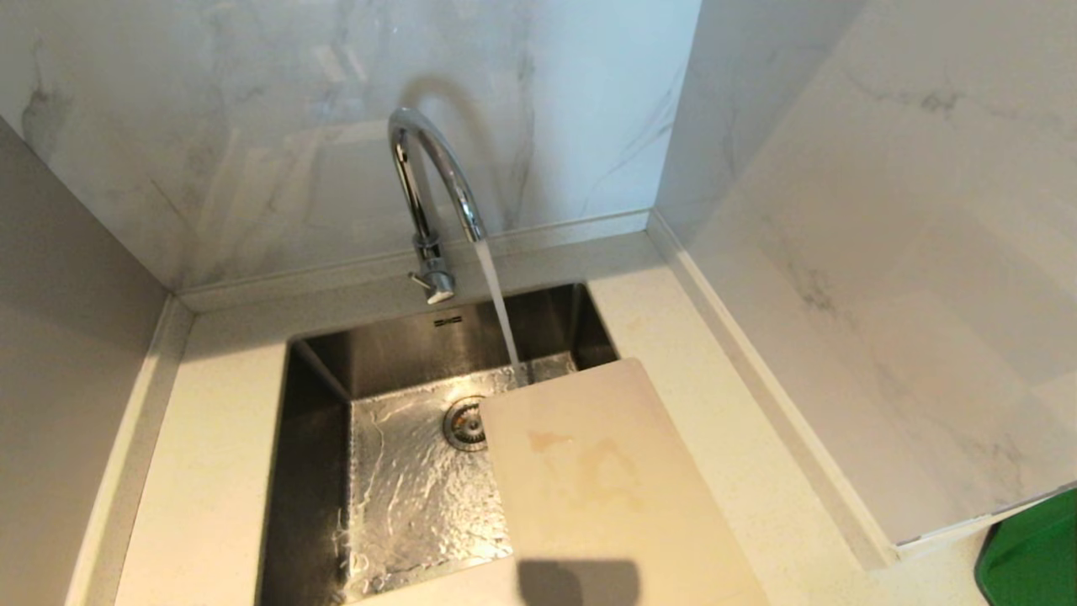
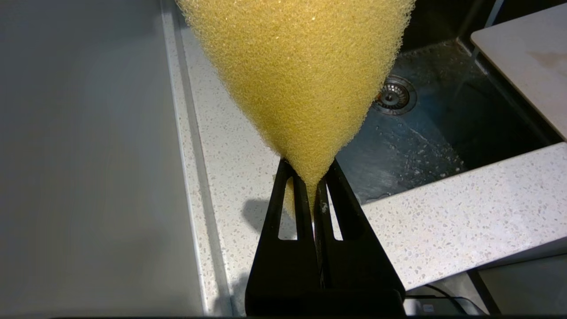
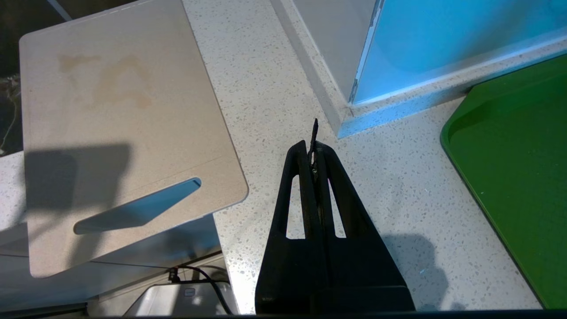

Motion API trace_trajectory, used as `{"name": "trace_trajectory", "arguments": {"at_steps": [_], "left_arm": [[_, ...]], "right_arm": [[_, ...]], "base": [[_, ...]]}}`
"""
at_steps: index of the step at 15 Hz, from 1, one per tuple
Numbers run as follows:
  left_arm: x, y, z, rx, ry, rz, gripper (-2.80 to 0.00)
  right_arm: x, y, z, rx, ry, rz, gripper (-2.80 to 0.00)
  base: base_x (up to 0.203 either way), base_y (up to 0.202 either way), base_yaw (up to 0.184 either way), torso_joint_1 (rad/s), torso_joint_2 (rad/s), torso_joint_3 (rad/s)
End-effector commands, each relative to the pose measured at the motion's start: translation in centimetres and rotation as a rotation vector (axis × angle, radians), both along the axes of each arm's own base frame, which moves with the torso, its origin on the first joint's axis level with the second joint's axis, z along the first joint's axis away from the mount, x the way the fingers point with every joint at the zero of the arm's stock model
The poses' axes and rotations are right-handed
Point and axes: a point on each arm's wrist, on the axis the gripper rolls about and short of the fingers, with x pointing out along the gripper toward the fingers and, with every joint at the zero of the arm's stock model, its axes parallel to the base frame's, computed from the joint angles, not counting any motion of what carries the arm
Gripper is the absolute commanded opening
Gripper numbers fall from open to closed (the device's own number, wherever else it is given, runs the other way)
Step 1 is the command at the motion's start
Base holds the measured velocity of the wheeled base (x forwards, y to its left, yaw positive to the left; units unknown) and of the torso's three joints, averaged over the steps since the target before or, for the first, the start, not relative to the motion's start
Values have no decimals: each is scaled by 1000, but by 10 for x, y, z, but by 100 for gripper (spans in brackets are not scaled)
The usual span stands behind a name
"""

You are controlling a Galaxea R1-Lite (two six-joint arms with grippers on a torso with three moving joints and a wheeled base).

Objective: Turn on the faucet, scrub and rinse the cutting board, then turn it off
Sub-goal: Pick up the cutting board

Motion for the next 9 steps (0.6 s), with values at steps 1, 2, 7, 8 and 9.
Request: {"name": "trace_trajectory", "arguments": {"at_steps": [1,2,7,8,9], "left_arm": [[0,0,-1,0,-1,0,-280],[0,0,-1,0,-1,0,-280],[0,0,-1,0,-1,0,-280],[0,0,-1,0,-1,0,-280],[0,0,-1,0,-1,0,-280]], "right_arm": [[0,0,0,-1,1,-1,-280],[0,0,0,-1,1,-1,-280],[0,0,0,1,0,1,-280],[0,0,0,0,1,0,-280],[0,0,0,-1,1,1,-280]], "base": [[0,0,0,0,0,0],[0,0,0,0,0,0],[0,0,0,0,0,0],[0,0,0,0,0,0],[0,0,0,0,0,0]]}}
